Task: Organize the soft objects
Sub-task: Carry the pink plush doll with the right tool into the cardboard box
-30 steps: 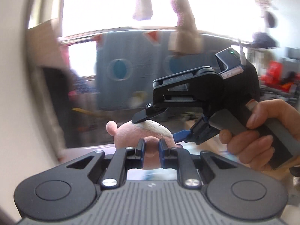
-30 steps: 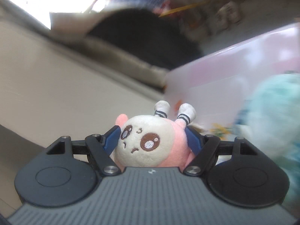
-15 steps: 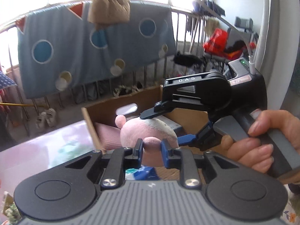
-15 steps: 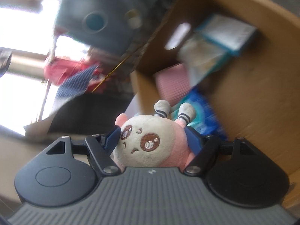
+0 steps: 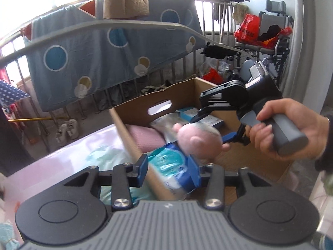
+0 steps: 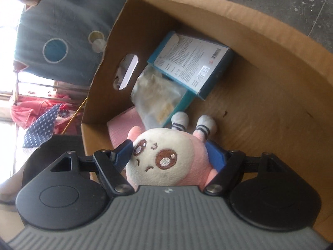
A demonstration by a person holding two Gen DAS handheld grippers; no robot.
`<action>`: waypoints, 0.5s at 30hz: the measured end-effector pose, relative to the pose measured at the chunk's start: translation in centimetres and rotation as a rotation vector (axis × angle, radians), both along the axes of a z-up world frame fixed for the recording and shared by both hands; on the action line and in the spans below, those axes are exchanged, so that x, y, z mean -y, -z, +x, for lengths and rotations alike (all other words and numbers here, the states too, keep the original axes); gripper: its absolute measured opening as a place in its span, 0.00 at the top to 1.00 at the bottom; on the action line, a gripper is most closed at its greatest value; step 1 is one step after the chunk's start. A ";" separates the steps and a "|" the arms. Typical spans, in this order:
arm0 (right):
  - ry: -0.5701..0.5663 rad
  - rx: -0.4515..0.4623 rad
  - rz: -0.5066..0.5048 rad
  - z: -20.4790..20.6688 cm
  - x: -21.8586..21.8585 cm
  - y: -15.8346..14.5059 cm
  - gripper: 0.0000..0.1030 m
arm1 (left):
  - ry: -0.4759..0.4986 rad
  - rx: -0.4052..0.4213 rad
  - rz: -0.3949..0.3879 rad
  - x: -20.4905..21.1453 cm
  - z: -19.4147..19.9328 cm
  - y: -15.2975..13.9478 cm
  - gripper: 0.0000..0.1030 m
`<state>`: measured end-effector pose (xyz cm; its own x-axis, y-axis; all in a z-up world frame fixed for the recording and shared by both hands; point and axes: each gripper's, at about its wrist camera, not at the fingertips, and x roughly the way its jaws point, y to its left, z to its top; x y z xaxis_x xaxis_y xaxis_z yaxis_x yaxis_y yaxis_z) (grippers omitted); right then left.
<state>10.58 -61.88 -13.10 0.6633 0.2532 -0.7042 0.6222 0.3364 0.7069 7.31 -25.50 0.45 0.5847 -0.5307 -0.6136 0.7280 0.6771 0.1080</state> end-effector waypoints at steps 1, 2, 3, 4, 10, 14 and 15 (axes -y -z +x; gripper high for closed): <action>0.004 -0.004 -0.009 0.2 -0.1 0.1 0.23 | -0.003 0.004 0.005 -0.4 -0.1 -0.2 0.57; -0.002 -0.013 -0.015 0.8 -0.2 0.2 0.22 | -0.006 0.007 0.011 -0.7 -0.1 -0.1 0.57; -0.014 -0.029 -0.022 0.9 -0.6 0.0 0.22 | -0.010 0.011 0.018 -1.1 -0.2 -0.3 0.55; -0.024 -0.044 -0.031 0.8 -0.8 -0.1 0.22 | -0.014 0.015 0.024 -1.4 -0.4 -0.3 0.53; -0.046 -0.041 -0.089 0.3 -1.5 -1.8 0.19 | -0.020 0.012 0.082 -2.2 -0.8 0.0 0.45; -0.051 -0.007 -0.076 -0.2 -1.2 -2.6 0.18 | 0.007 0.014 0.129 -1.7 -1.1 0.7 0.42; -0.053 0.001 -0.073 -0.6 -1.0 -3.1 0.18 | 0.015 0.016 0.141 -1.6 -1.2 1.0 0.40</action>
